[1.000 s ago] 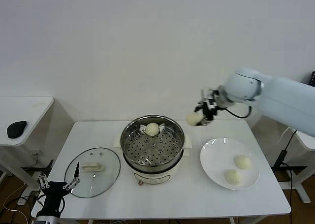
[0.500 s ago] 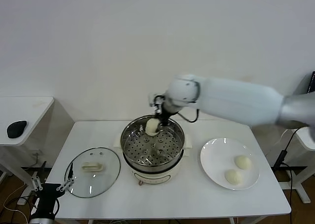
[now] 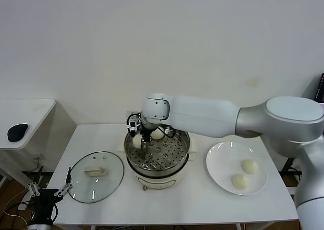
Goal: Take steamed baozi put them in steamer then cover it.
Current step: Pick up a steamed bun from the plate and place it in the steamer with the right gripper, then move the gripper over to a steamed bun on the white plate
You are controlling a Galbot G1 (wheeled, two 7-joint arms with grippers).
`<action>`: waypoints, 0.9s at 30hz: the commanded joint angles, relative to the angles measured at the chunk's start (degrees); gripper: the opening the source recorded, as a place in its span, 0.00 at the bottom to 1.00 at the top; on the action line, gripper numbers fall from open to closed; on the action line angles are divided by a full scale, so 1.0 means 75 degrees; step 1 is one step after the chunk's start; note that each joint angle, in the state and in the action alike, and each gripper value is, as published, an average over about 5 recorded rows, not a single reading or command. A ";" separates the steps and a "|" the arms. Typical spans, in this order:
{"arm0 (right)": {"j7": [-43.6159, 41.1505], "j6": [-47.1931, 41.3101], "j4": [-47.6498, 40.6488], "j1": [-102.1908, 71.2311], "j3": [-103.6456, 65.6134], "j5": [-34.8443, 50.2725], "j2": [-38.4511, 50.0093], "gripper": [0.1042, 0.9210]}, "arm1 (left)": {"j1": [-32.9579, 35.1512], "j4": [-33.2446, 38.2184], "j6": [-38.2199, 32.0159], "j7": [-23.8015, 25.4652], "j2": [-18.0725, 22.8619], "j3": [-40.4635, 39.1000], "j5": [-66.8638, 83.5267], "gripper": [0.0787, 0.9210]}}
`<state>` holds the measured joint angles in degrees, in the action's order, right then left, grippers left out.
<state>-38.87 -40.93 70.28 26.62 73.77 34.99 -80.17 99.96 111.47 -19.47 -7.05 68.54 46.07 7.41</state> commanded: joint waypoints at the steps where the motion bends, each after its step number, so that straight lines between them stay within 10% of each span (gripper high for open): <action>1: 0.0078 -0.0099 -0.0279 -0.0246 0.0010 -0.0021 -0.0338 0.58 | 0.0005 -0.0024 0.0000 0.0006 0.0009 -0.0010 0.0001 0.88; 15: -0.0383 -0.0094 0.0495 0.0370 -0.0003 -0.0073 0.0473 0.71 | 0.0023 -0.0030 0.0000 0.0009 0.0024 -0.0012 -0.0008 0.88; 27: -0.2701 0.1563 0.2601 0.1889 -0.0034 -0.1162 0.3975 0.88 | 0.0066 0.0015 0.0150 0.0010 -0.0132 -0.0049 -0.0008 0.88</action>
<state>-49.26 -36.17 79.93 34.41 73.48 31.15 -67.51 100.42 111.41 -18.73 -6.97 67.91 45.88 7.39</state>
